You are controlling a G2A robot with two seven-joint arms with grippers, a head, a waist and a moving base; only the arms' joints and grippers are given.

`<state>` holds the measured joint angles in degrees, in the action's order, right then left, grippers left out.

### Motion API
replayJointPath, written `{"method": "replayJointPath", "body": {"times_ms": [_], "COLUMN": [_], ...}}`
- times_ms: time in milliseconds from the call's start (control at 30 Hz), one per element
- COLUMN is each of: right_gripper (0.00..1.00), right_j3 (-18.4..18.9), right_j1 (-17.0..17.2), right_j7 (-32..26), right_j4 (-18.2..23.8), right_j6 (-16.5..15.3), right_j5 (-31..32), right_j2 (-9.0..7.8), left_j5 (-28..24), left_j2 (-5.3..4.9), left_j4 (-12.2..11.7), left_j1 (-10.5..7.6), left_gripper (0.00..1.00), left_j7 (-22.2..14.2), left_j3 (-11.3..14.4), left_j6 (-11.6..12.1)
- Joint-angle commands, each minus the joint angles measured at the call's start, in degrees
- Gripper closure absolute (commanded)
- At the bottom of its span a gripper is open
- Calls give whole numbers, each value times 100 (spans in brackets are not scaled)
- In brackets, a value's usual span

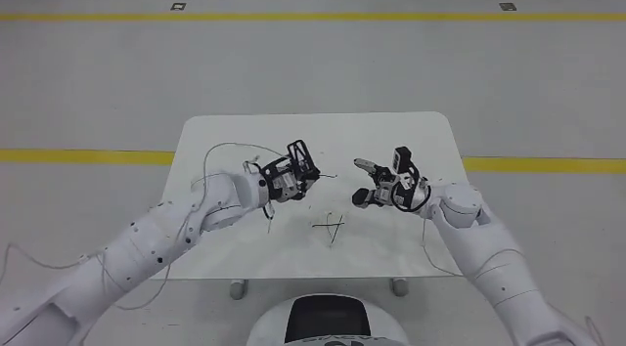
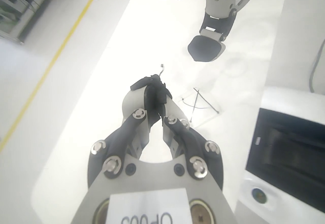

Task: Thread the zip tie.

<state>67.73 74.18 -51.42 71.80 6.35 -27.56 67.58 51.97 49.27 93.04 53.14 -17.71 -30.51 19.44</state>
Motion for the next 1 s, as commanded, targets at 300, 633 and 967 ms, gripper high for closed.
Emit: {"method": "replayJointPath", "body": {"times_ms": [300,633,967], "right_gripper": [0,0,0], "right_j3": [120,115,338], "right_j1": [48,47,159], "right_j7": [-451,-478,-672], "right_j4": [10,0,83], "right_j6": [-671,-698,-1923], "right_j5": [376,379,748], "right_j2": [-97,-98,-185], "left_j5": [-1926,-1838,-4700], "left_j2": [99,114,198], "left_j4": [-499,-525,-976], "left_j1": [108,69,424], "left_gripper": [100,100,100], "left_j7": [-318,-286,-749], "left_j3": [-52,-56,-371], "left_j6": [4,-14,4]}}
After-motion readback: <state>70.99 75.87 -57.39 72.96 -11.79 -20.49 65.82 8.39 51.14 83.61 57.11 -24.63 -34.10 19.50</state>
